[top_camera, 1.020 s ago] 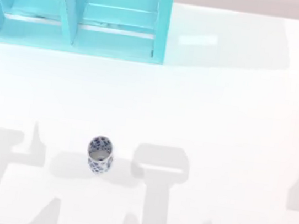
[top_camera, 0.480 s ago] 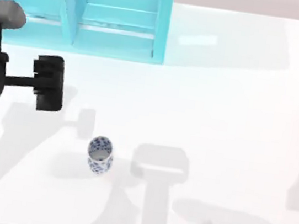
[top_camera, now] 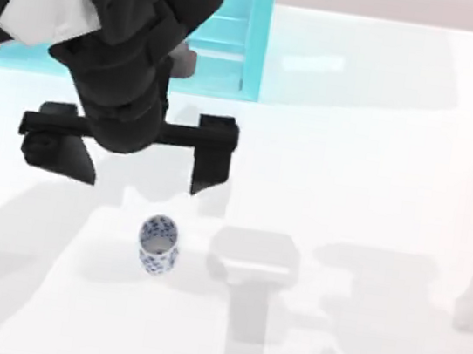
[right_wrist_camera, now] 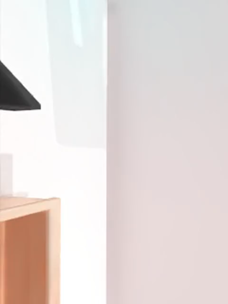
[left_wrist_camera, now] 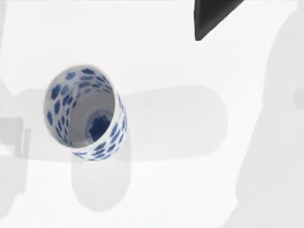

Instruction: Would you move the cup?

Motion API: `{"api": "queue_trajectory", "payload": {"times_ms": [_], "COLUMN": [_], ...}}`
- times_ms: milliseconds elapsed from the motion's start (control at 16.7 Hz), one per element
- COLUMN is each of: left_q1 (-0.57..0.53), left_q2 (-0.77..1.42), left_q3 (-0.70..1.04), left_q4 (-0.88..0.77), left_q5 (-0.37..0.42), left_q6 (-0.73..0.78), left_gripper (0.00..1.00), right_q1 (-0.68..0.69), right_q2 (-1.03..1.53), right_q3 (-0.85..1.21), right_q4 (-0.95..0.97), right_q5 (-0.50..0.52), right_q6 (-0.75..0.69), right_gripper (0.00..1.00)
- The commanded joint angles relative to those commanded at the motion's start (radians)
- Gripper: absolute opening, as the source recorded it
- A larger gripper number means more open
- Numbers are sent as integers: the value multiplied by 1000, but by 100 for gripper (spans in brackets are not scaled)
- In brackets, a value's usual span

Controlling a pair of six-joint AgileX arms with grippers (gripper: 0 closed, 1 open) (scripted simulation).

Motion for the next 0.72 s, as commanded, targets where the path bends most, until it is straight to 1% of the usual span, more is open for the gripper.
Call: {"api": "queue_trajectory", "payload": {"times_ms": [180, 300, 720], "left_q1": [-51, -68, -67], "left_q2": [138, 183, 195], "left_q3": [130, 178, 188], "left_q4": [-94, -123, -124], "left_q5": [0, 1, 1], "left_q6": [-48, -66, -70], "left_gripper": [100, 100, 100], "right_q1": [0, 0, 0], "right_q2": [0, 0, 0], "right_q3": [0, 0, 0], "right_q4": [0, 0, 0], "right_q5": [0, 0, 0], "right_q6": [0, 0, 0], "right_gripper": [100, 100, 100]}}
